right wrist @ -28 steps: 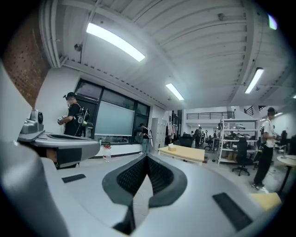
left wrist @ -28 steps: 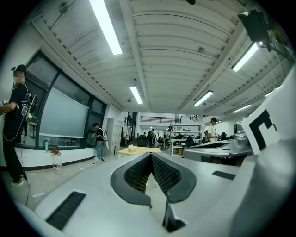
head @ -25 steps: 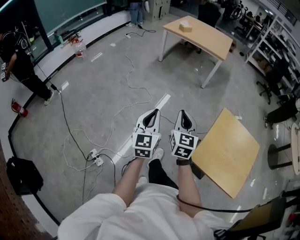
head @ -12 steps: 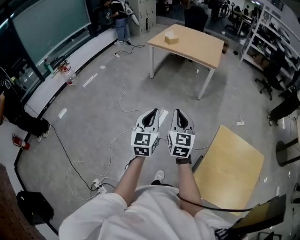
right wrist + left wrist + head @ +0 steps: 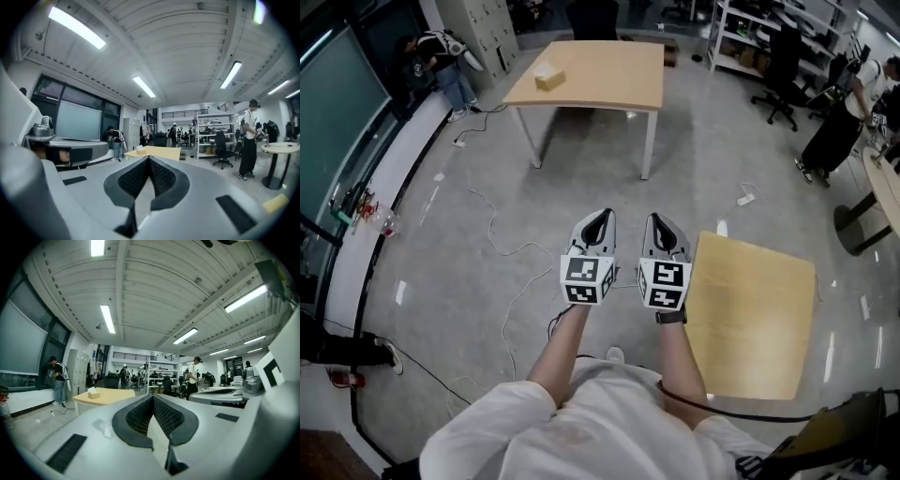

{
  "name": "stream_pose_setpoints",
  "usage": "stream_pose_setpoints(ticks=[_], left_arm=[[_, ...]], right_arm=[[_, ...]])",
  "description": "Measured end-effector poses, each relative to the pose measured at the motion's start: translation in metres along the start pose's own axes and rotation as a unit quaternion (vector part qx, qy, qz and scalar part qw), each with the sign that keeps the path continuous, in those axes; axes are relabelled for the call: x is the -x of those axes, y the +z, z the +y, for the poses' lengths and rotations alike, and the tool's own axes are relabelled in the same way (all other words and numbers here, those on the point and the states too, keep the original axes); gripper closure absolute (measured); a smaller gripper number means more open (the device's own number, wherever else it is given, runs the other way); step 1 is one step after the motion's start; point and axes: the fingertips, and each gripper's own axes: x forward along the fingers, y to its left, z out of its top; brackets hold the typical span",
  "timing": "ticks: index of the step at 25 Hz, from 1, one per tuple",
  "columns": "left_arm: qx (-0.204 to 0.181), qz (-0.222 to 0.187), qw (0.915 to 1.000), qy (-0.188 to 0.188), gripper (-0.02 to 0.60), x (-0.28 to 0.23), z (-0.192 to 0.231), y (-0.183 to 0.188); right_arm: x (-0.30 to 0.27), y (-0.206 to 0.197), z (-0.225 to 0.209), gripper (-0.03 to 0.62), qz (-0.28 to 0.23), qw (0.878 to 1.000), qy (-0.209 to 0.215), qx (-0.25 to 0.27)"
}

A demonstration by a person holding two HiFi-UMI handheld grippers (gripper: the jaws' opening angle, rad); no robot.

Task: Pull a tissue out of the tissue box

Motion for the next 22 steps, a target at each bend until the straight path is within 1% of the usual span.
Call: stream_pose_setpoints(ticks=[2,6,11,17,22], left_arm=[[-0.002,0.010,0.9997,-0.022,0.581,-0.017,-0.013,-0.009],[0.000,0.026,0.9982,-0.054,0.581,-0.052,-0.024,-0.026],[0.008,0.037,0.9952,-0.090,0.581,-0.115,-0.023,-0.038],[0.012,0.020,0.9895,-0.143,0.581,-0.219,-0.029,-0.027],[0.019,0.016,0.9868,-0.160,0.581,-0.307,-0.018,-0.010]], right_arm=[[-0.002,-0.013,-0.021,0.599,0.010,1.000,-0.020,-0.011],[-0.015,-0.031,-0.048,0.599,0.023,0.998,-0.048,-0.019],[-0.055,-0.035,-0.075,0.599,0.033,0.996,-0.078,-0.004],[-0.122,-0.020,-0.142,0.599,0.026,0.991,-0.133,0.008],[-0.186,-0.004,-0.197,0.599,0.027,0.987,-0.161,0.001]])
